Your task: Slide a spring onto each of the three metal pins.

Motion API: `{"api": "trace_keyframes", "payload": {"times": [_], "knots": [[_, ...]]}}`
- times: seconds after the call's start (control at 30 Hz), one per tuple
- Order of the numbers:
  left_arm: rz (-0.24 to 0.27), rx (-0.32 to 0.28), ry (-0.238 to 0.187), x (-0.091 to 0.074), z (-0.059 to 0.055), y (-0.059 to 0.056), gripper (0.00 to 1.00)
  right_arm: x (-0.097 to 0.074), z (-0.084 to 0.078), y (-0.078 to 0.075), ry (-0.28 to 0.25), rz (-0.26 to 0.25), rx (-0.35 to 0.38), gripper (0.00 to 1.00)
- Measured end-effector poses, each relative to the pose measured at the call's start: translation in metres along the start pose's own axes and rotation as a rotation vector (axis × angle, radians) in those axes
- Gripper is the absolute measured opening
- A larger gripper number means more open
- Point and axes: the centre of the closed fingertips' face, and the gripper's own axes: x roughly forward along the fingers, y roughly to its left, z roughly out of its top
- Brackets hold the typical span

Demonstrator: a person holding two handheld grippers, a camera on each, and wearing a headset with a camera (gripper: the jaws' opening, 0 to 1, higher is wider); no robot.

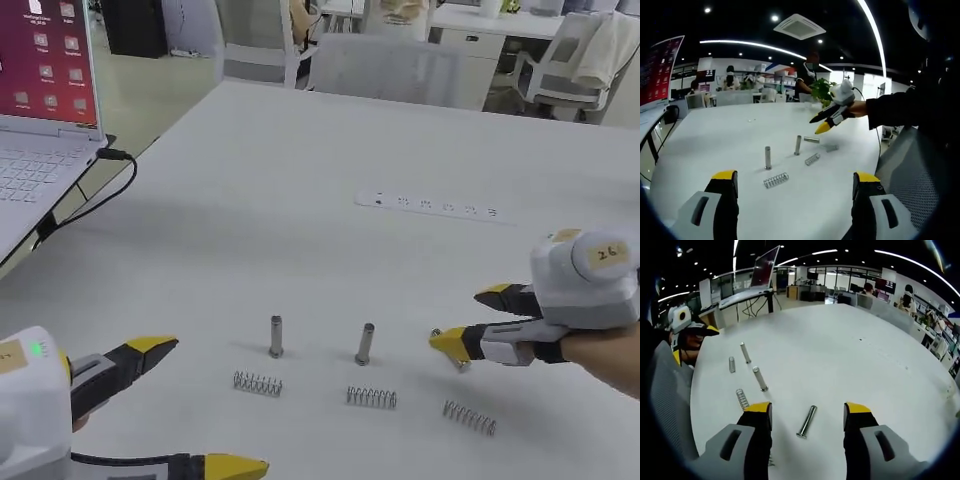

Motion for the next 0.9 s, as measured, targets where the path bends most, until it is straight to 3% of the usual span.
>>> {"api": "trace_keyframes", "payload": {"times": [0.9], "knots": [[-0.027,-0.003,0.007,0.006,-0.002,-0.001,0.91,0.023,-0.017,-0.006,0.142,-0.044,0.087,0.27]]}}
